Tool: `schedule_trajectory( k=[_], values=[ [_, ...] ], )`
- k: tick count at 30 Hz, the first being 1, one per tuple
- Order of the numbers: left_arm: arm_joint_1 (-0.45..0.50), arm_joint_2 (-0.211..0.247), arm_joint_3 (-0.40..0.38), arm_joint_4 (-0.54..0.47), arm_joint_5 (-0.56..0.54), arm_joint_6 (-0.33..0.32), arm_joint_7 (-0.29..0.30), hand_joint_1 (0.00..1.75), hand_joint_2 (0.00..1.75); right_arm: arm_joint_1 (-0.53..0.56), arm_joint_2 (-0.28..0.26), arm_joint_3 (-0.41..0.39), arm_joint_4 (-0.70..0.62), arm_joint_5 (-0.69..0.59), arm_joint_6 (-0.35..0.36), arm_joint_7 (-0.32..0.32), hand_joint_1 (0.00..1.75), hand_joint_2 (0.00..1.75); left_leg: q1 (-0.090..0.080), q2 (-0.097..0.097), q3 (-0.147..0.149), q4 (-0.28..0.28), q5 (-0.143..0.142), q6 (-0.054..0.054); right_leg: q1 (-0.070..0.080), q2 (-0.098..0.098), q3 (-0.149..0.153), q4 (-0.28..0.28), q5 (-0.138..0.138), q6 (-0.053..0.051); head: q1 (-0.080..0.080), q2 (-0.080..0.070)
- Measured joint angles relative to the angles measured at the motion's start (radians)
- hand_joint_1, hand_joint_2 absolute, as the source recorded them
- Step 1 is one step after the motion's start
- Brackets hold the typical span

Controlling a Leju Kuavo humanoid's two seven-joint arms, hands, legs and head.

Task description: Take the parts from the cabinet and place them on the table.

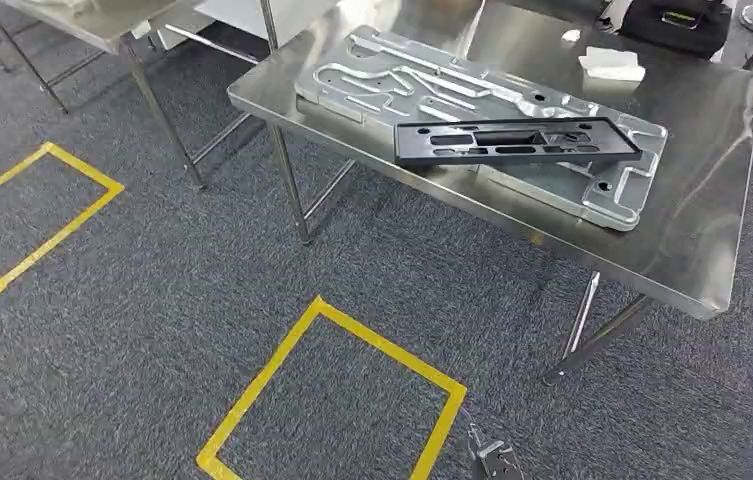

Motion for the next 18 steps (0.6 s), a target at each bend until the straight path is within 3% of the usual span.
schedule_trajectory(
  k=[2, 3, 4, 6, 7, 12, 18],
  values=[
    [0.001, -0.005, 0.003, 0.0, 0.0, 0.003, 0.0, 0.0, 0.0, 0.004, -0.002, 0.0, 0.006, 0.0, -0.004, 0.0, 0.0, 0.0, 0.003, -0.002, 0.029, 0.007, -0.023, -0.009, -0.013, -0.003, 0.01, -0.156, 0.159, 0.02, 0.0, 0.0],
    [0.0, -0.005, 0.004, 0.0, 0.0, 0.005, -0.002, 0.0, 0.0, 0.004, -0.002, 0.001, 0.008, 0.0, -0.005, 0.0, 0.0, 0.0, 0.006, -0.003, 0.04, 0.011, -0.033, -0.017, -0.013, -0.005, 0.014, -0.167, 0.152, 0.024, 0.0, 0.0],
    [-0.002, -0.002, 0.007, 0.0, 0.002, 0.007, -0.005, 0.0, 0.0, 0.008, -0.001, 0.006, 0.015, 0.001, -0.005, 0.001, 0.0, 0.0, -0.004, -0.003, 0.035, 0.019, -0.039, -0.025, -0.007, -0.005, 0.01, -0.161, 0.16, 0.025, 0.001, 0.0],
    [-0.01, -0.004, 0.012, 0.0, 0.005, 0.008, -0.011, 0.0, 0.0, -0.003, 0.0, 0.01, 0.016, 0.002, -0.006, 0.001, 0.0, 0.0, -0.003, -0.003, 0.016, 0.038, -0.054, -0.028, -0.008, 0.001, 0.034, -0.212, 0.116, -0.01, 0.0, 0.0],
    [-0.011, -0.004, 0.012, 0.0, 0.006, 0.008, -0.011, 0.0, 0.0, -0.002, 0.0, 0.01, 0.016, 0.003, -0.005, 0.0, 0.0, 0.0, -0.003, -0.003, 0.016, 0.038, -0.049, -0.023, -0.007, 0.002, 0.031, -0.208, 0.12, -0.013, 0.0, 0.0],
    [-0.012, -0.004, 0.012, 0.0, 0.006, 0.008, -0.013, 0.0, 0.0, -0.002, 0.0, 0.01, 0.016, 0.003, -0.005, 0.0, 0.0, 0.0, -0.004, -0.003, 0.014, 0.037, -0.047, -0.02, -0.007, 0.002, 0.031, -0.21, 0.118, -0.011, 0.0, 0.0],
    [-0.021, -0.012, 0.034, 0.0, 0.028, 0.014, -0.045, 0.0, 0.0, -0.003, -0.001, 0.016, 0.021, 0.008, -0.005, 0.0, 0.0, 0.0, 0.001, -0.001, 0.027, 0.03, -0.048, -0.022, 0.004, 0.004, 0.041, -0.209, 0.112, -0.022, 0.0, 0.0]
  ],
)
